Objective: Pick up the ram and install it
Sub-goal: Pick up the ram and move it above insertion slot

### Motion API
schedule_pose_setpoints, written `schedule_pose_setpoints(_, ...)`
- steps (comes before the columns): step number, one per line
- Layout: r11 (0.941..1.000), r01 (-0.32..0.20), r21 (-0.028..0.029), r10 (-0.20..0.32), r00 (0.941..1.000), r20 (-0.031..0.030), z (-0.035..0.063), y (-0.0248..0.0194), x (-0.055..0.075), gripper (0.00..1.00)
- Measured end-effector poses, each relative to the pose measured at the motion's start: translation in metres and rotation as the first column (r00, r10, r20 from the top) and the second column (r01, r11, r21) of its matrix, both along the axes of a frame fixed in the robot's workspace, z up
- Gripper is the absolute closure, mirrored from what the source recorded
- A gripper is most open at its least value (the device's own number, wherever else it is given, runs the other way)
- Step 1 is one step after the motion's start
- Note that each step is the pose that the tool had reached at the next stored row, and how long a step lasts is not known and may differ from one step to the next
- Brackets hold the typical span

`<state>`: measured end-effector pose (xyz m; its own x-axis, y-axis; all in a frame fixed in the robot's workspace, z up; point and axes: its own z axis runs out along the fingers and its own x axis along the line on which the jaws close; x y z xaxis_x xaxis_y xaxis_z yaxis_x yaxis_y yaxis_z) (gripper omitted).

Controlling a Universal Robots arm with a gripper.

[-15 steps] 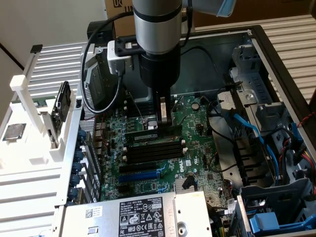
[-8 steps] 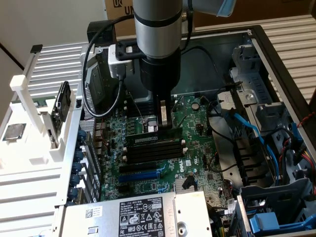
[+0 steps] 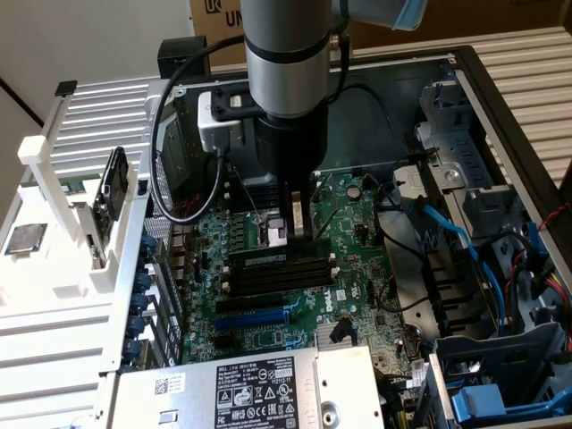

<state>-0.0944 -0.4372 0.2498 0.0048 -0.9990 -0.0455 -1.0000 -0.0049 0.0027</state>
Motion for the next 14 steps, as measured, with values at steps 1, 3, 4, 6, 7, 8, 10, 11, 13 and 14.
schedule_pose_setpoints(1,1.0,0.0,-0.0002,0.0,1.0,-0.0001,-0.0006,-0.0003,0.0,0.88)
schedule_pose_setpoints(3,1.0,0.002,0.0,-0.002,1.0,0.0,-0.0013,-0.0011,0.0001,0.88)
schedule_pose_setpoints(4,1.0,0.005,0.0001,-0.005,1.0,0.0,-0.0015,-0.0018,0.0002,0.88)
schedule_pose_setpoints(6,0.9999,0.014,-0.0001,-0.014,0.9999,0.0,-0.0016,-0.0034,0.0007,0.88)
schedule_pose_setpoints(7,0.9999,0.016,0.0,-0.016,0.9999,0.0,-0.0016,-0.0035,0.0008,0.88)
schedule_pose_setpoints(8,0.9999,0.017,0.0,-0.017,0.9999,0.0,-0.0016,-0.0036,0.0008,0.88)
schedule_pose_setpoints(10,0.9999,0.016,0.0,-0.016,0.9999,0.0,-0.0016,-0.0038,0.0008,0.88)
schedule_pose_setpoints(11,0.9999,0.016,-0.0001,-0.016,0.9999,-0.0001,-0.0017,-0.0038,0.0008,0.88)
schedule_pose_setpoints(13,0.9999,0.016,-0.0003,-0.016,0.9999,-0.0001,-0.003,-0.0039,0.0008,0.88)
schedule_pose_setpoints(14,0.9999,0.016,-0.0005,-0.016,0.9999,0.0,-0.0031,-0.0039,0.0008,0.88)
